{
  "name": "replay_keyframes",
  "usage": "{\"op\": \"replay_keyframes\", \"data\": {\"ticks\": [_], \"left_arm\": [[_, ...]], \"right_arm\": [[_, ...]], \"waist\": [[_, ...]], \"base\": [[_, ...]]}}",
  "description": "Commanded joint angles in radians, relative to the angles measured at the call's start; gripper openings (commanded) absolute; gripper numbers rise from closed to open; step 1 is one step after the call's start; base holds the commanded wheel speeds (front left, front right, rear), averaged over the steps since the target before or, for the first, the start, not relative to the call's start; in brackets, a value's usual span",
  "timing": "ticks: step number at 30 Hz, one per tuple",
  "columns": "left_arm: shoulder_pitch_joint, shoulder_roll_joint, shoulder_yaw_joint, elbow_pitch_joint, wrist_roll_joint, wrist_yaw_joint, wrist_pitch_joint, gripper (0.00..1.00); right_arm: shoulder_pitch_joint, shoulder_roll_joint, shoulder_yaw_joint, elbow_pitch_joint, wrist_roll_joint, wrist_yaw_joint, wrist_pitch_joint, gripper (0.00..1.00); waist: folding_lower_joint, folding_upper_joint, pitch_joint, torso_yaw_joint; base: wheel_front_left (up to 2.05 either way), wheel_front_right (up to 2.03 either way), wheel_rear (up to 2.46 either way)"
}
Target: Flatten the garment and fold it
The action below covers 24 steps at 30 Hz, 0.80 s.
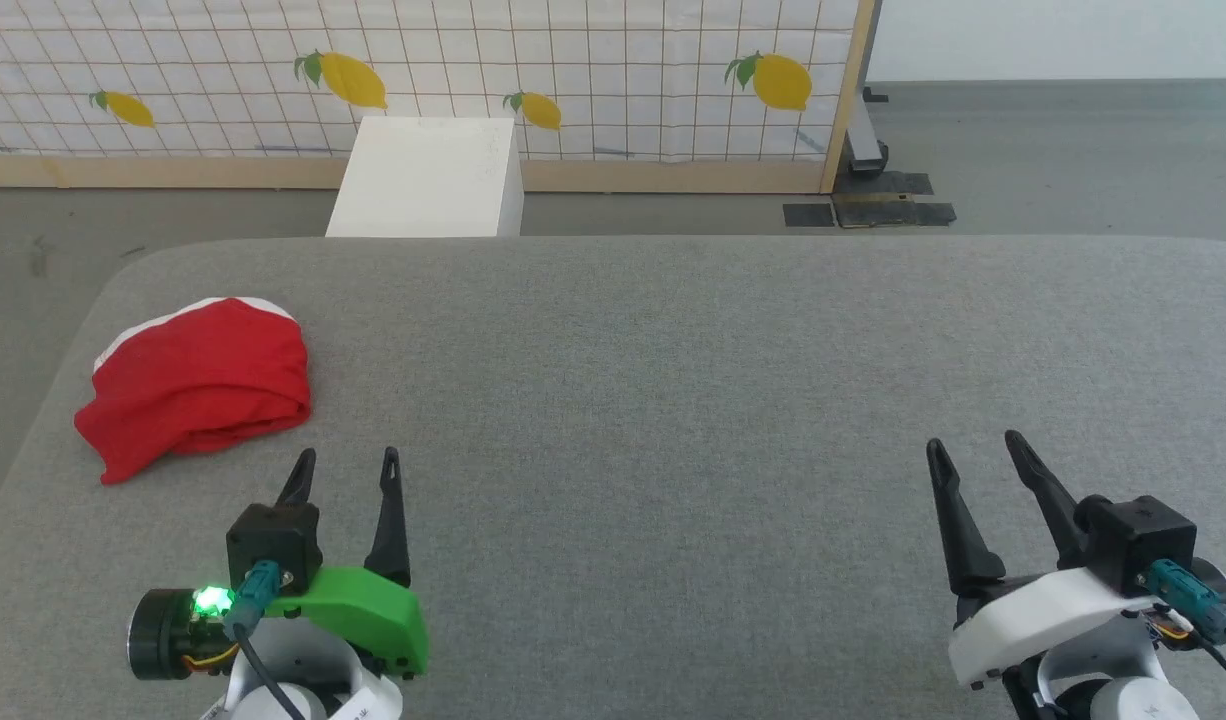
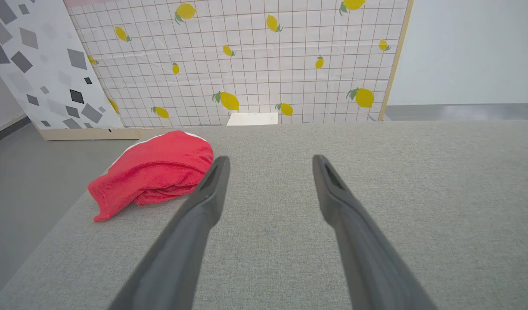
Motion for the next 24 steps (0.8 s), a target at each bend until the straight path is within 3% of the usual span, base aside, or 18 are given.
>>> {"op": "replay_keyframes", "data": {"ticks": [1,24], "left_arm": [[0.008,0.009,-0.001,-0.003,-0.007,0.007,-0.006,1.00],[0.018,0.023,-0.029,0.014,-0.032,0.014,0.024,1.00]], "right_arm": [[-0.019,0.002,0.000,-0.005,0.010,-0.001,-0.008,1.00],[-0.021,0.002,0.014,-0.005,0.016,-0.001,0.004,1.00]], "waist": [[0.0000,0.0000,0.000,0.000],[0.0000,0.0000,0.009,-0.001]], "base": [[0.00,0.00,0.00],[0.00,0.00,0.00]]}}
